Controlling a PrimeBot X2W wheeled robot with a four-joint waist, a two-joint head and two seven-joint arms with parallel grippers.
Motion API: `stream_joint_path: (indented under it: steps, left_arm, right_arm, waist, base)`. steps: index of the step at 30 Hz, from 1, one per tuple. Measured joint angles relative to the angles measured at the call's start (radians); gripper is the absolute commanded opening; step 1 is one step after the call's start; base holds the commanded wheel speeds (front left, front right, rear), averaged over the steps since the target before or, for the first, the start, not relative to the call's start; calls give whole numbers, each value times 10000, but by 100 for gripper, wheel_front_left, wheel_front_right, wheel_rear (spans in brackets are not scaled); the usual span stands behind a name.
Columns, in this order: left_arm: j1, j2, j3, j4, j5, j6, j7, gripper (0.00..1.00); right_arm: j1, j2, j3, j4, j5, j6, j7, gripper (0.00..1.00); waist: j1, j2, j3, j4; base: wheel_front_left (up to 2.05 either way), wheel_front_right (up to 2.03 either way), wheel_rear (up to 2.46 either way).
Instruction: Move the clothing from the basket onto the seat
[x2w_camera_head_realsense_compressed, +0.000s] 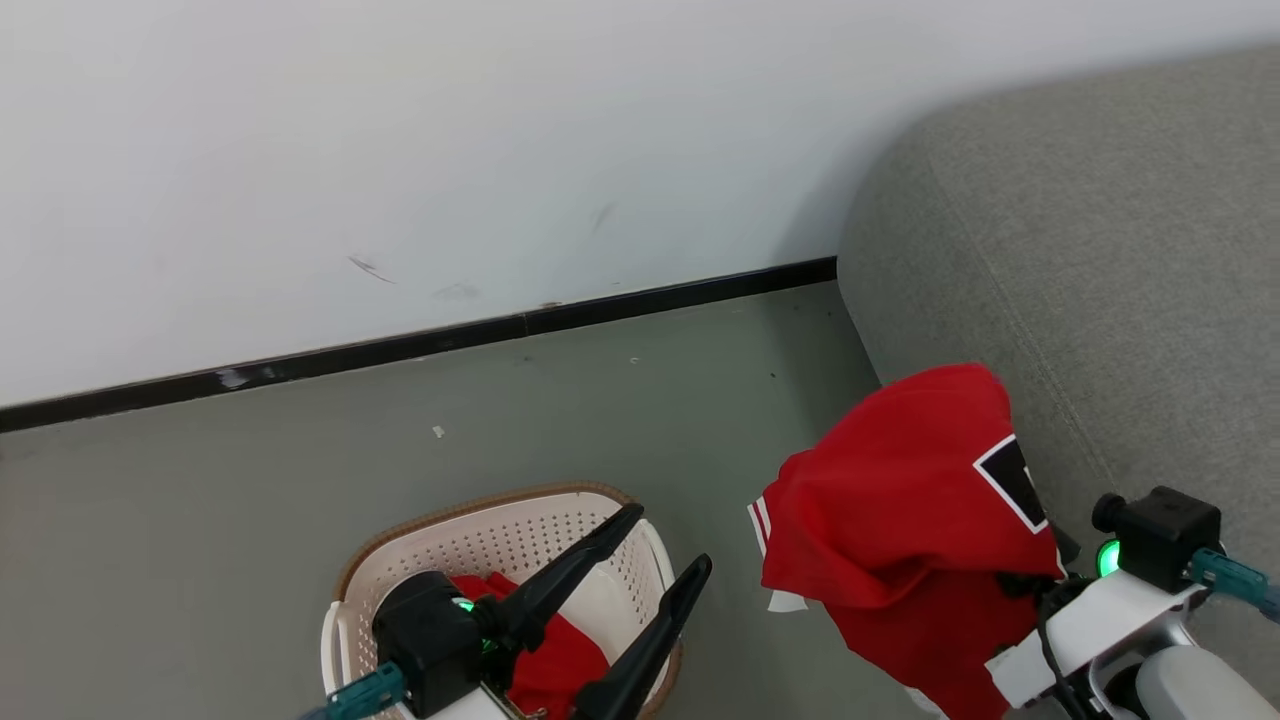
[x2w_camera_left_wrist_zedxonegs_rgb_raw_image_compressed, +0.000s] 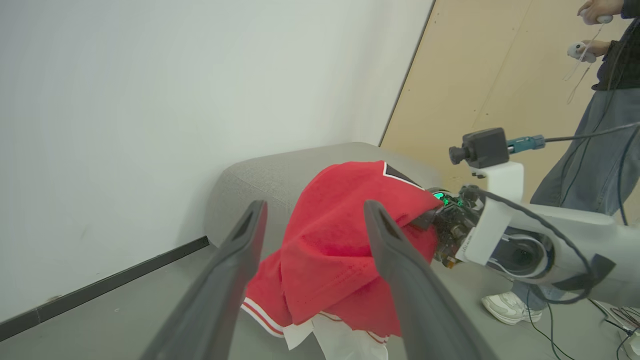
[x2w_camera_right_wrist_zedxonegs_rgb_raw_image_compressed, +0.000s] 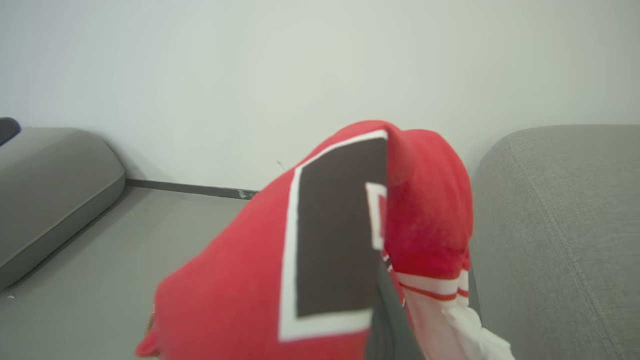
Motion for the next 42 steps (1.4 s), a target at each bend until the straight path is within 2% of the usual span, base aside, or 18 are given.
stream_joint_path:
  steps: [10,21,28,42]
  left_arm:
    - [31,23,4,-79,84,0,-483,100]
    - [362,123,8,-314,596,0,-700,100]
    - [590,226,17,-508,886,65,-732,100]
    - [735,372,25,-934,1266,387,-742,100]
  right_arm:
    - [567,35,-1223,-368,-17,0,0,0]
    - [860,167,-1488,-570,48,0,0,0]
    - [879,238,-1519,-508,725,0,6,0]
    - [-1336,176,-3459,692,2907,-2,1076,0]
  waist:
    - [0,0,107,-915]
    - [0,0,258,-1813]
    - [0,0,537,-2177]
    - [0,0,1411,-2190]
  base:
    - [0,0,0]
    - [0,0,0]
    - [0,0,0]
    - [0,0,0]
